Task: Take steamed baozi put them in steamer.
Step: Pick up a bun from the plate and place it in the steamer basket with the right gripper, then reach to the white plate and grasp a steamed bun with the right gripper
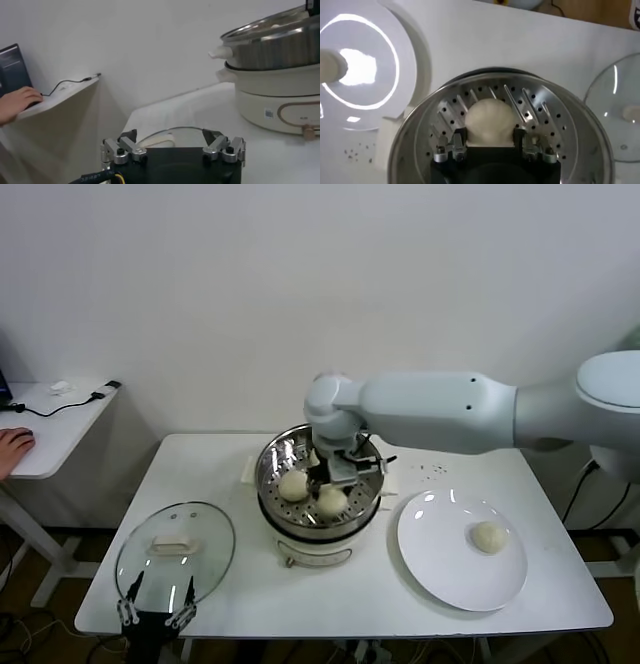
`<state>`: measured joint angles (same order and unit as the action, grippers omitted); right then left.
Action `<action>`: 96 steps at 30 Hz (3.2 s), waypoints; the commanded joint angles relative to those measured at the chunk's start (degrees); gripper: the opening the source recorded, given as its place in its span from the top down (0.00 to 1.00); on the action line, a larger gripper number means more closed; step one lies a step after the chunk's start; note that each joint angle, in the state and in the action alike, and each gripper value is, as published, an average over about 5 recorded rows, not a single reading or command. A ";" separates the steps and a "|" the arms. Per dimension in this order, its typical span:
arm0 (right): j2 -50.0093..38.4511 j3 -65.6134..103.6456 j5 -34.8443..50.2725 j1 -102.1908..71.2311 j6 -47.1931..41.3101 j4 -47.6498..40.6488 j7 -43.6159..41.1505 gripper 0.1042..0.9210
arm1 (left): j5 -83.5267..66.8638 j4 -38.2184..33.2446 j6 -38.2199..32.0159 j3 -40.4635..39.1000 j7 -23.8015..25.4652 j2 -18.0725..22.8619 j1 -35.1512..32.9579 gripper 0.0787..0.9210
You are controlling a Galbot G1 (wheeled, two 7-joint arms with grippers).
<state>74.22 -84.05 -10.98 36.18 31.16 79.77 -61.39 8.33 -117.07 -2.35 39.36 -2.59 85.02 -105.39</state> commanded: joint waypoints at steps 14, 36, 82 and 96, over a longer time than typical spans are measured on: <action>1.93 1.31 1.26 -4.23 -1.05 -4.21 0.10 0.30 | 0.04 0.73 -0.29 0.01 -0.02 -0.17 0.05 0.12; -19.00 -14.41 33.92 16.89 -27.75 -10.15 6.02 0.12 | 0.36 -1.24 -0.13 -0.10 0.07 -0.40 -0.04 0.12; -39.36 23.87 16.86 -33.42 -47.61 -15.37 3.32 0.12 | 1.44 -1.34 -2.40 0.65 0.84 1.48 -2.45 0.12; -37.37 23.75 16.65 -33.01 -47.06 -17.10 2.38 0.13 | 1.73 -1.09 -2.41 0.64 0.82 1.68 -2.34 0.12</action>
<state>36.01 -61.74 6.10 4.64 -15.80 64.08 -58.67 9.93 -118.20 -4.79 40.02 -1.76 86.68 -107.72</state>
